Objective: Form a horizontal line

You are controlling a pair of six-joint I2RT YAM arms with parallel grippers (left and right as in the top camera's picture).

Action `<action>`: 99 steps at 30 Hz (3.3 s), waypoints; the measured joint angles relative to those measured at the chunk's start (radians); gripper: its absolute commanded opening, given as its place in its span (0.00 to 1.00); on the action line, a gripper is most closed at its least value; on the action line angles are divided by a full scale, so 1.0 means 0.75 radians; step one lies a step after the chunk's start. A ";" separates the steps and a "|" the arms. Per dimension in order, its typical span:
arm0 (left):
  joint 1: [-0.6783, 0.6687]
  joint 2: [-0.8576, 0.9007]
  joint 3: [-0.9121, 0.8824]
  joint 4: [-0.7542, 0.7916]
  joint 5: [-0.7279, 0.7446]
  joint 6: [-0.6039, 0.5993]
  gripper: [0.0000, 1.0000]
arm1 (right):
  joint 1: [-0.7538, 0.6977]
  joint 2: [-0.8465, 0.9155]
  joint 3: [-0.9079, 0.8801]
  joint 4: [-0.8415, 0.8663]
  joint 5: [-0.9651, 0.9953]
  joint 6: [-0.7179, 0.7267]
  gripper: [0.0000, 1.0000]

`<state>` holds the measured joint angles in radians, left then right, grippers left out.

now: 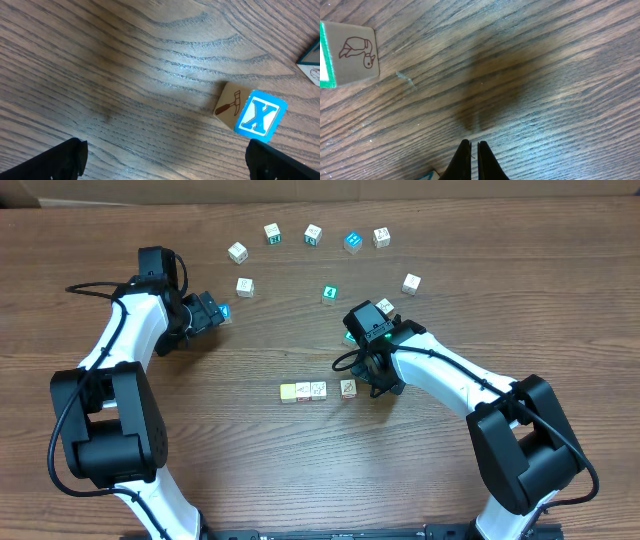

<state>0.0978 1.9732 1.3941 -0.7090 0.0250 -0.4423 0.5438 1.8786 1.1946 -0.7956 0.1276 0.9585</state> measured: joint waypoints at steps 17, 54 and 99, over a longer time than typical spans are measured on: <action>0.000 0.001 0.000 0.000 -0.001 -0.001 1.00 | 0.000 0.000 -0.009 0.010 -0.001 0.004 0.04; 0.000 0.000 0.000 0.000 0.000 -0.001 1.00 | 0.000 0.000 -0.009 0.023 -0.012 0.009 0.04; 0.000 0.000 0.000 0.000 0.000 -0.001 0.99 | 0.000 0.000 -0.048 0.103 -0.062 0.013 0.04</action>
<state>0.0978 1.9732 1.3941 -0.7090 0.0250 -0.4427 0.5438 1.8786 1.1587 -0.7185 0.0811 0.9680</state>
